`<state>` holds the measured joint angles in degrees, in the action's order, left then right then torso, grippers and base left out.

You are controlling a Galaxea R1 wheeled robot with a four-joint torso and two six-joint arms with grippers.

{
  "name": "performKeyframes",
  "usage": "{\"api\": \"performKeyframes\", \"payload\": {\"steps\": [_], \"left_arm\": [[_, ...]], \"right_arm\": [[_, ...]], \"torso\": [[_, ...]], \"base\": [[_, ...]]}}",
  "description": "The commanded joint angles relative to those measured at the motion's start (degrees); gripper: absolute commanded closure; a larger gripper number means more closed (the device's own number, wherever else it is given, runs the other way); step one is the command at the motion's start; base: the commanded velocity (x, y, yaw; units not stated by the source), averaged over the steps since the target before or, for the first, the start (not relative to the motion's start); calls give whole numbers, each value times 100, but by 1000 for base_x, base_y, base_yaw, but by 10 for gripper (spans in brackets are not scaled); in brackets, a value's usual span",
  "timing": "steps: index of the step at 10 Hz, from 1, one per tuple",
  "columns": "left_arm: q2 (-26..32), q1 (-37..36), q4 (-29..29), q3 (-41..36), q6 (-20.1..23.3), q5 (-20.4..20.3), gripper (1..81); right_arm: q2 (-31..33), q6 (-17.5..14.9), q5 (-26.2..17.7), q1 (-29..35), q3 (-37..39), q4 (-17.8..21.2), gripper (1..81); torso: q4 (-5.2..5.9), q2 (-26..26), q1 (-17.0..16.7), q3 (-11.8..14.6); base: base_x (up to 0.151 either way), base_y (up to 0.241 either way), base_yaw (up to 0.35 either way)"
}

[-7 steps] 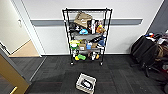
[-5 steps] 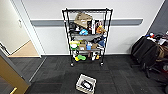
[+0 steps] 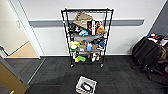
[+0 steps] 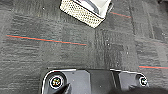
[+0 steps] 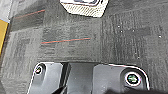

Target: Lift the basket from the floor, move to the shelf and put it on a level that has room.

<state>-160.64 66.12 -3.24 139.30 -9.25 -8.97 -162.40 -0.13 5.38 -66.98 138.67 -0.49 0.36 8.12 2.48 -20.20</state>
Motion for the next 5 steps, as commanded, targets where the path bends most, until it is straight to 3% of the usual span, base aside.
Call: {"api": "performKeyframes", "payload": {"steps": [1, 5], "left_arm": [[101, -349, 8, -78, -6, 203, 10], [119, -306, 8, -78, -6, 185, 10]], "right_arm": [[48, 5, -248, 355, -25, -4, 10], [39, 5, -248, 329, -16, 14, 10]], "torso": [[0, 0, 0, 0], [0, 0, -6, 0]], "base": [[96, 0, 0], [100, 0, 0]]}}
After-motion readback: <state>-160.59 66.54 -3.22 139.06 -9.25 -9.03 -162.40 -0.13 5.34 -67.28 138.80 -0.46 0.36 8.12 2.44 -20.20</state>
